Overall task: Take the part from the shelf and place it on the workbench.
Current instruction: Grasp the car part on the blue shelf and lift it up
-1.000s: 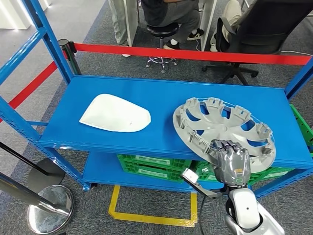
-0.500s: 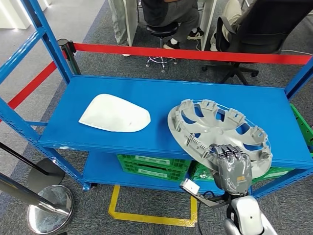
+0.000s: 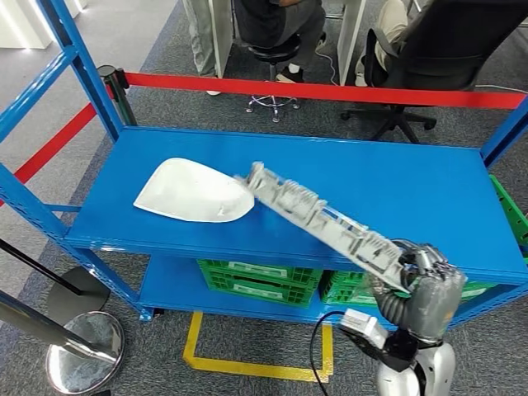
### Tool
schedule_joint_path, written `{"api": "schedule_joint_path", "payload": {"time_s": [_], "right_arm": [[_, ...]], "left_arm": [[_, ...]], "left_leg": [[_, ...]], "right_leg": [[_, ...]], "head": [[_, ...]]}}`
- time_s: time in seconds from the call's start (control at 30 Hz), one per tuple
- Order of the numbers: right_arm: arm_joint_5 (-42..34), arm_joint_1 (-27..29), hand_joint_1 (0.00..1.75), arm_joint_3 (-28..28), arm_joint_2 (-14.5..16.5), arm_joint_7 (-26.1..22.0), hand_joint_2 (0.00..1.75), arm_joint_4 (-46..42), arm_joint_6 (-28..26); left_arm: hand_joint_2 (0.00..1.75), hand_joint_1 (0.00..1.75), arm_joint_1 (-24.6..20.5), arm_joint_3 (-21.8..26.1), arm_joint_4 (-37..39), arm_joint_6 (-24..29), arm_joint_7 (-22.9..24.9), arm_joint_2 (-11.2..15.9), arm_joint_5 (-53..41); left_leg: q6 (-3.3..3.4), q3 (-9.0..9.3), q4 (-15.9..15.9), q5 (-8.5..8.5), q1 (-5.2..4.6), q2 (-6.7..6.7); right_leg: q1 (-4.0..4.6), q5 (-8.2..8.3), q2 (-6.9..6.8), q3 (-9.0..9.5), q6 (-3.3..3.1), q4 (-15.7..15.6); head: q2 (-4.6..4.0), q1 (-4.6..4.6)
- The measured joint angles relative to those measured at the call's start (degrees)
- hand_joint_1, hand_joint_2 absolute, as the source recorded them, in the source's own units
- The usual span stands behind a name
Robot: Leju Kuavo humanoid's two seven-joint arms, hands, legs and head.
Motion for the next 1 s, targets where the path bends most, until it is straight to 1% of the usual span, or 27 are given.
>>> {"api": "schedule_joint_path", "payload": {"time_s": [0.13,0.23,0.83,1.0], "right_arm": [[-3.75,0.34,1.75,-1.40,2.14,-6.94,1.75,-0.55,-0.05],[-4.19,0.45,1.75,-2.38,3.05,-9.49,1.75,-1.32,-0.07],[-5.57,1.02,1.75,-5.31,3.65,-10.06,1.75,-2.37,-0.08],[-3.48,0.84,1.75,-4.99,3.66,-10.06,1.75,-2.83,-0.08]], "left_arm": [[0.00,0.00,-0.03,-0.10,0.00,-0.02,0.00,0.11,-0.77],[0.00,0.00,-0.03,-0.14,0.00,-0.02,0.00,0.14,-1.15],[0.00,0.00,-0.05,-0.47,0.00,-0.05,0.11,0.26,-1.86],[0.00,0.00,-0.08,-0.61,0.00,-0.25,0.13,0.26,-2.66]], "left_leg": [[0.00,0.01,0.00,0.00,-0.02,0.00],[0.00,0.00,0.00,0.00,-0.01,0.00],[0.00,-0.01,0.00,0.00,-0.01,0.00],[0.00,-0.01,0.00,0.00,-0.01,0.00]], "right_leg": [[-0.02,0.01,0.01,-0.02,0.00,0.00],[-0.02,0.00,-0.01,-0.02,0.00,0.00],[-0.02,0.00,-0.01,-0.01,-0.01,0.01],[-0.02,-0.01,-0.02,-0.01,-0.01,0.02]], "head": [[0.00,-0.01],[0.00,0.01],[0.00,0.01],[0.00,0.01]]}}
